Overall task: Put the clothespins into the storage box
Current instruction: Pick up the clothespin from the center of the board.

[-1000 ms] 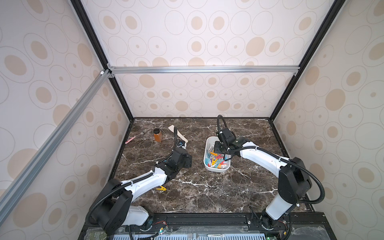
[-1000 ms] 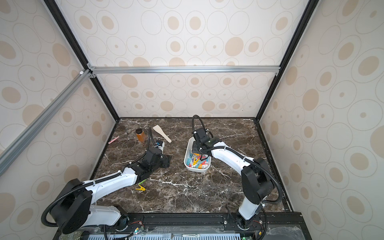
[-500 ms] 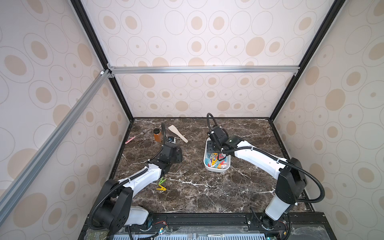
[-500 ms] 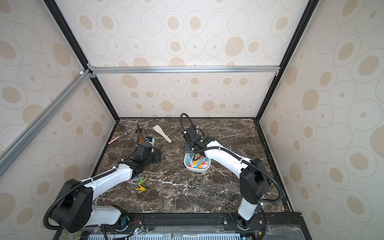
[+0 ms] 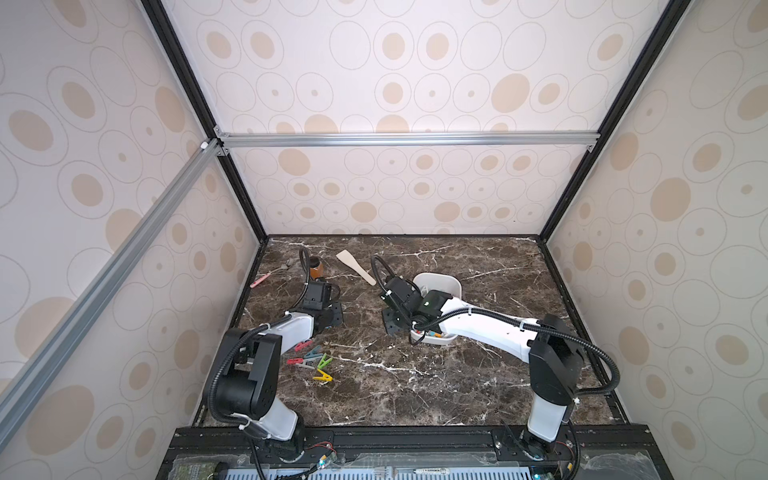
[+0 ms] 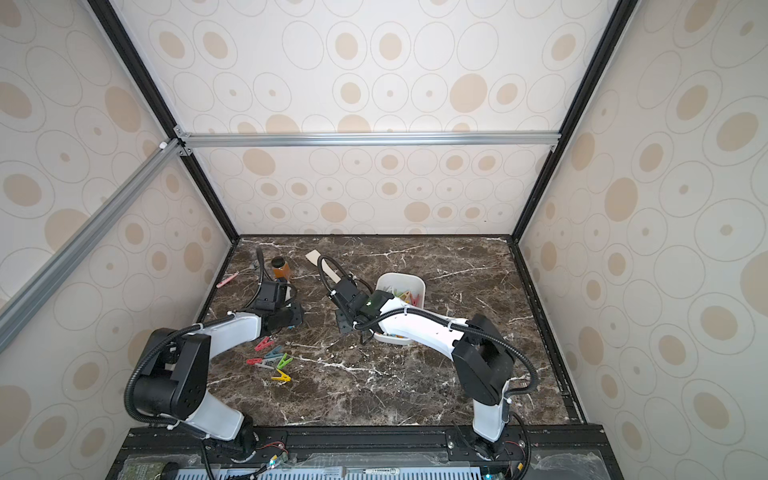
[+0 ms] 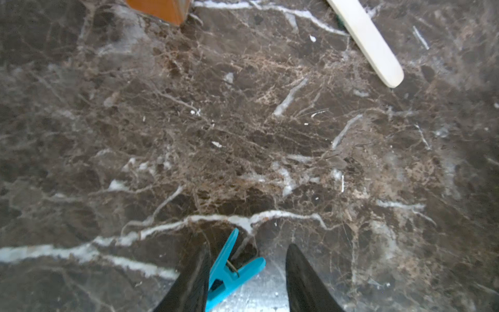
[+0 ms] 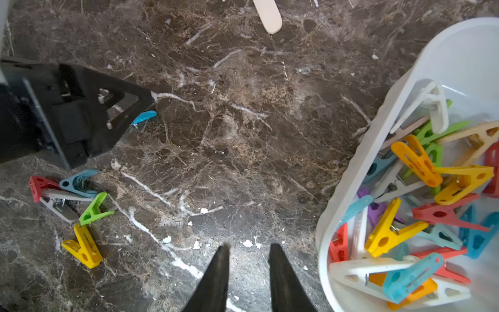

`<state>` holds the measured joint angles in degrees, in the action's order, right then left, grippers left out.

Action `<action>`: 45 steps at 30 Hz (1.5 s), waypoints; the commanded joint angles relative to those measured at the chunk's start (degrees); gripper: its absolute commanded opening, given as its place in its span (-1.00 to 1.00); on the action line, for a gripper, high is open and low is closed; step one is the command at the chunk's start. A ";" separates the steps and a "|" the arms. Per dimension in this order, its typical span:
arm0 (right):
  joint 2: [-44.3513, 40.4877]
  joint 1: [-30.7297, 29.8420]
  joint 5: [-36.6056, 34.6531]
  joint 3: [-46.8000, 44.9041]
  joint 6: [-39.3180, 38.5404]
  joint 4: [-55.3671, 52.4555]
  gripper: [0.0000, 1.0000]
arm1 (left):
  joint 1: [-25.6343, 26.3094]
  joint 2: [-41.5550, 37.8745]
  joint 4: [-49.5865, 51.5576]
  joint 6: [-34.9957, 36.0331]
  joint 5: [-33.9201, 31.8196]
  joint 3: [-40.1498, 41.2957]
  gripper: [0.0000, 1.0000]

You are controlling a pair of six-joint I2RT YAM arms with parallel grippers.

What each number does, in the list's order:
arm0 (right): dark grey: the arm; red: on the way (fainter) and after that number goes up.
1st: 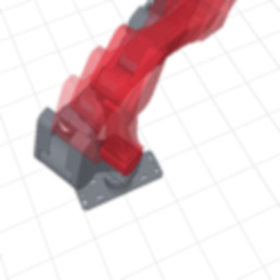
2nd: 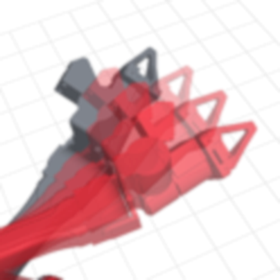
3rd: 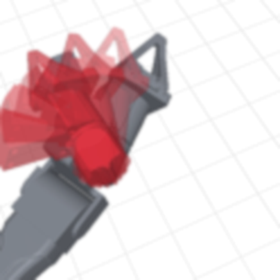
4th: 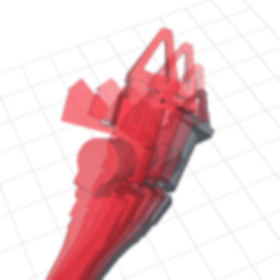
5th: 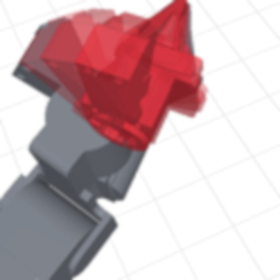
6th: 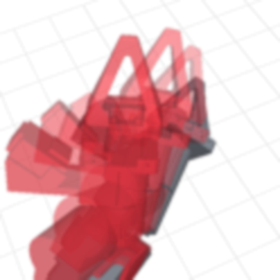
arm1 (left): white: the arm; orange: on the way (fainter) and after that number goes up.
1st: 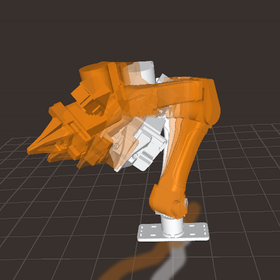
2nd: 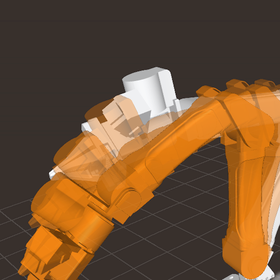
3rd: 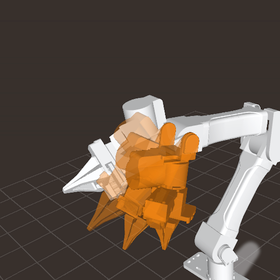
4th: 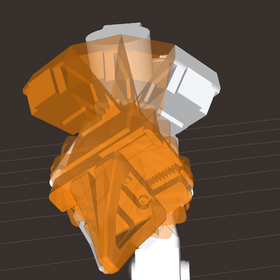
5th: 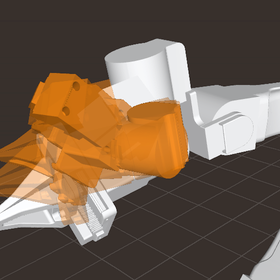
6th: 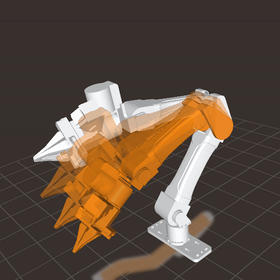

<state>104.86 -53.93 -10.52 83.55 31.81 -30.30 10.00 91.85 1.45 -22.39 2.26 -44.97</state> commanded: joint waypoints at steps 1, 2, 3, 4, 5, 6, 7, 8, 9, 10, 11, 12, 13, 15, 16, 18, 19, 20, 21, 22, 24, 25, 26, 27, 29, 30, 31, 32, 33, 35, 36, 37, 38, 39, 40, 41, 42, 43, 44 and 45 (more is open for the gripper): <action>-0.32 -0.21 -1.08 -0.58 -1.39 -0.18 -0.42 | -0.44 1.86 1.95 3.08 -0.98 -3.77 -0.18; -0.32 -0.22 -1.57 -0.89 -1.57 -0.06 -0.42 | -0.38 2.01 2.38 3.37 -1.49 -4.06 -0.20; -0.21 -0.23 -2.00 -1.12 -1.66 0.00 -0.42 | -0.42 1.93 2.49 3.57 -1.87 -4.07 -0.20; -0.17 -0.21 -2.39 -1.21 -1.58 0.08 -0.42 | -0.47 1.84 2.72 3.73 -2.24 -4.06 -0.21; 0.09 -0.21 -2.63 -1.11 -1.57 0.00 -0.42 | -0.43 1.84 3.09 4.04 -2.68 -4.07 -0.23; 0.21 -0.21 -2.62 -0.96 -1.58 0.06 -0.42 | -0.42 1.90 3.54 4.25 -3.24 -4.08 -0.24; 0.41 -0.21 -2.51 -0.90 -1.50 0.36 -0.42 | -0.42 1.99 3.86 4.52 -3.57 -4.09 -0.26; 0.59 -0.21 -2.33 -0.84 -1.33 0.63 -0.43 | -0.44 2.14 4.29 4.72 -3.75 -4.08 -0.27; 0.81 -0.23 -2.08 -0.62 -1.21 0.77 -0.43 | -0.42 2.27 4.52 4.72 -3.85 -4.08 -0.28; 1.04 -0.21 -2.05 -0.51 -1.00 1.08 -0.44 | -0.47 2.36 4.52 4.73 -3.77 -3.99 -0.27; 1.34 -0.25 -1.99 -0.28 -0.92 1.14 -0.43 | -0.45 2.52 4.52 4.62 -3.38 -3.84 -0.28; 1.59 -0.25 -2.04 -0.16 -0.75 1.21 -0.43 | -0.51 2.65 4.48 4.52 -3.19 -3.74 -0.28; 1.65 -0.20 -2.19 -0.13 -0.78 1.30 -0.44 | -0.51 2.71 4.25 4.42 -2.95 -3.57 -0.28; 1.81 -0.24 -2.31 -0.13 -0.57 1.64 -0.44 | -0.51 3.13 4.17 4.46 -2.55 -3.54 -0.30; 1.88 -0.21 -2.39 -0.09 -0.44 1.64 -0.44 | -0.51 3.43 4.17 4.51 -2.59 -3.54 -0.32; 2.02 -0.21 -2.31 0.11 -0.19 1.48 -0.44 | -0.58 4.15 4.25 4.72 -2.53 -3.71 -0.36; 2.10 -0.21 -2.22 0.11 -0.18 1.53 -0.44 | -0.57 4.28 4.42 4.73 -2.53 -3.81 -0.36; 2.11 -0.24 -2.24 0.03 -0.13 1.49 -0.44 | -0.59 4.21 4.11 4.64 -2.53 -3.65 -0.38; 2.10 -0.21 -2.39 -0.13 0.04 1.55 -0.44 | -0.60 4.14 4.13 4.56 -2.53 -3.62 -0.41; 2.02 -0.21 -2.64 -0.21 0.13 1.53 -0.44 | -0.60 4.06 4.04 4.55 -2.53 -3.63 -0.43; 1.97 -0.21 -3.01 -0.42 0.26 1.68 -0.44 | -0.60 4.12 4.04 4.63 -2.78 -3.63 -0.47; 1.93 -0.20 -3.12 -0.72 0.35 2.04 -0.44 | -0.64 4.44 3.96 4.66 -2.87 -3.64 -0.50; 1.90 -0.21 -3.18 -0.85 0.37 2.17 -0.44 | -0.67 4.84 3.88 4.73 -3.02 -3.57 -0.51; 1.81 -0.21 -3.24 -0.93 0.40 2.34 -0.44 | -0.75 5.34 3.79 4.74 -3.21 -3.50 -0.54; 1.89 -0.21 -3.34 -0.78 0.44 2.22 -0.44 | -0.77 6.53 4.02 4.68 -3.36 -3.54 -0.65; 1.83 -0.21 -3.43 -0.89 0.40 2.34 -0.44 | -0.75 6.75 4.02 4.56 -3.24 -3.56 -0.70; 1.76 -0.21 -3.60 -1.04 0.39 2.50 -0.44 | -0.77 6.72 3.77 4.42 -3.08 -3.48 -0.74; 1.67 -0.20 -3.87 -1.30 0.53 2.73 -0.44 | -0.77 6.52 3.64 4.37 -3.02 -3.37 -0.79; 1.68 -0.21 -4.11 -1.29 0.62 3.06 -0.44 | -0.81 6.33 3.47 4.37 -2.90 -3.37 -0.84; 1.82 -0.26 -4.42 -1.10 0.87 3.37 -0.45 | -0.77 5.83 3.90 4.50 -2.62 -3.61 -0.96; 1.75 -0.24 -4.49 -0.85 0.78 3.47 -0.45 | -0.77 5.34 4.48 4.52 -2.52 -4.14 -1.00; 1.69 -0.21 -4.79 -0.51 0.88 3.38 -0.45 | -0.78 4.51 5.51 4.53 -2.28 -4.84 -1.00; 1.55 -0.21 -5.42 -0.26 0.79 3.28 -0.45 | -0.81 3.47 6.27 4.34 -1.70 -5.57 -1.00; 1.15 -0.13 -6.68 -0.14 0.43 2.94 -0.45 | -0.61 2.00 6.91 3.90 -0.59 -6.41 -1.00; 0.61 -0.18 -8.06 0.07 -0.23 2.51 -0.46 | -0.19 0.53 7.50 3.31 0.80 -7.42 -1.00; -0.03 -0.14 -9.60 0.12 -0.87 2.04 -0.49 | 0.73 -0.54 8.05 2.99 2.04 -8.66 -1.00; -1.00 0.12 -10.94 -0.18 -1.26 1.49 -0.52 | 2.72 -1.23 8.96 3.12 3.24 -10.59 -1.00; -2.21 0.67 -11.71 -0.82 -1.45 1.35 -0.53 | 5.10 -1.56 9.96 3.31 3.88 -12.80 -1.00; -3.72 1.23 -12.29 -1.74 -1.31 1.29 -0.54 | 7.13 -1.59 10.55 3.24 4.30 -14.57 -1.00; -5.52 2.25 -12.95 -2.97 -0.86 1.04 -0.54 | 8.86 -1.50 10.41 2.43 5.36 -16.18 -1.00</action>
<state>104.73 -53.32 -18.87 82.17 31.16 -27.70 14.06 92.55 10.33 -18.96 3.55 -55.42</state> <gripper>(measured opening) 0.230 0.048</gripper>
